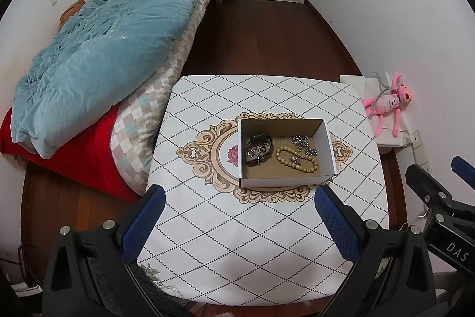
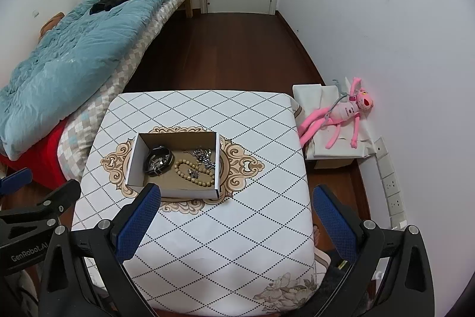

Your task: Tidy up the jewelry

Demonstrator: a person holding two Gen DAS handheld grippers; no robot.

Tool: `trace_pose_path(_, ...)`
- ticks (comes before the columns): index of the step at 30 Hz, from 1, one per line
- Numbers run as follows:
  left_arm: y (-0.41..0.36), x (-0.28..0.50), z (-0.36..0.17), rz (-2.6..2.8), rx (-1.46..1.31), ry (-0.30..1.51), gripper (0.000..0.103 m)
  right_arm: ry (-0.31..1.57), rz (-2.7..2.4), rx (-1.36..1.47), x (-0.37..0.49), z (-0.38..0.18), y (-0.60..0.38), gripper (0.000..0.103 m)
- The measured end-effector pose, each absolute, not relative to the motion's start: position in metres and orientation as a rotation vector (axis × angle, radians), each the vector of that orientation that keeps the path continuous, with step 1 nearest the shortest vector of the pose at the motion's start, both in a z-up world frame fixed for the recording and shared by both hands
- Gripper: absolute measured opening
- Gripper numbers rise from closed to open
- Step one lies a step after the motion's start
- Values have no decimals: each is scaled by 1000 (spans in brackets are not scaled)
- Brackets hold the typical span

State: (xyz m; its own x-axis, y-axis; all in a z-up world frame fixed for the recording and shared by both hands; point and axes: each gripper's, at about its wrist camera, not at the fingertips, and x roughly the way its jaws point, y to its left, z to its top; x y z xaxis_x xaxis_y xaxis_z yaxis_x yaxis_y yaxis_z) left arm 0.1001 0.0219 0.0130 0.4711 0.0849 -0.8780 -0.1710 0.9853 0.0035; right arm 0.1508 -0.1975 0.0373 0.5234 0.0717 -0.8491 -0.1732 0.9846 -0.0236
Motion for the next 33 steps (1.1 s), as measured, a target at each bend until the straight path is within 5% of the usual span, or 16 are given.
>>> trace_pose_path(33,22,97,16,162,-97,1067,103,1018,157,-111,145,34,-194,103)
